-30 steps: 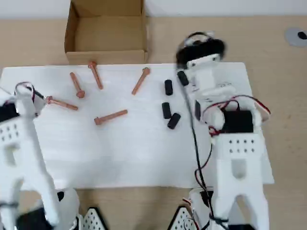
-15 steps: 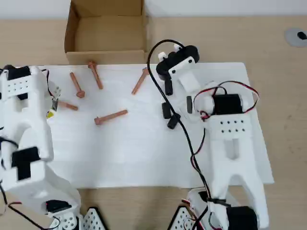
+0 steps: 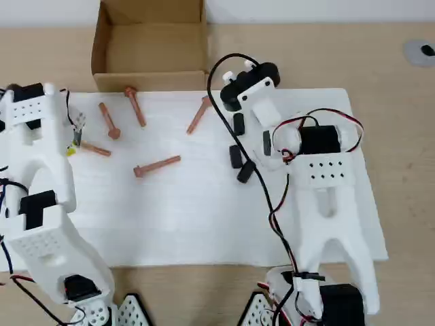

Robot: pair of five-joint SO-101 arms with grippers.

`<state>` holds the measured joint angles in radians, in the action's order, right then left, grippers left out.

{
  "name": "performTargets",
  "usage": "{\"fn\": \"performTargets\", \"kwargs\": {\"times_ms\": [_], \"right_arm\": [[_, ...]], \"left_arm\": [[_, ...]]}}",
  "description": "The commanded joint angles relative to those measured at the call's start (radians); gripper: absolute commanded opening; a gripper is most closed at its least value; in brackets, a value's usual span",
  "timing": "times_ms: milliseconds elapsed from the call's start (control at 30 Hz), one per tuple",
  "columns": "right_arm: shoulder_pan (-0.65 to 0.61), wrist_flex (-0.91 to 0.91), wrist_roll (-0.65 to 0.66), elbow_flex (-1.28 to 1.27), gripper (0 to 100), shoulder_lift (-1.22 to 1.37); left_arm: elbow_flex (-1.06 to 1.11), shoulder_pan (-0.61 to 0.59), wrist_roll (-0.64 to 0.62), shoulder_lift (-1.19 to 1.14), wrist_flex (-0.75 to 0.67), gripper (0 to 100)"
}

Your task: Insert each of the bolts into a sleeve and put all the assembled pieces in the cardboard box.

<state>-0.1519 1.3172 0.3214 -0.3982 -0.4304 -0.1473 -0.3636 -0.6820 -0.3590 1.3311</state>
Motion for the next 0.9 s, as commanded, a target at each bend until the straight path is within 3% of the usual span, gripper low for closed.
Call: {"fn": "performTargets", "kwargs": {"times_ms": [0, 167, 333, 867], "right_arm": [[-0.013, -0.005, 0.012, 0.054, 16.2, -0.001], [-0.013, -0.005, 0.012, 0.054, 16.2, 0.001], [-0.013, -0.005, 0.012, 0.054, 16.2, 0.001], [-0.013, -0.002, 0.012, 0.053, 16.2, 0.001]], "left_arm": [[-0.077, 0.011, -0.008, -0.001, 0.003, 5], [-0.094, 0.011, -0.008, -0.039, 0.002, 7], [-0.097, 0.014, -0.008, -0.096, 0.000, 19], [-0.311, 0.015, -0.008, -0.291, 0.006, 19]]}}
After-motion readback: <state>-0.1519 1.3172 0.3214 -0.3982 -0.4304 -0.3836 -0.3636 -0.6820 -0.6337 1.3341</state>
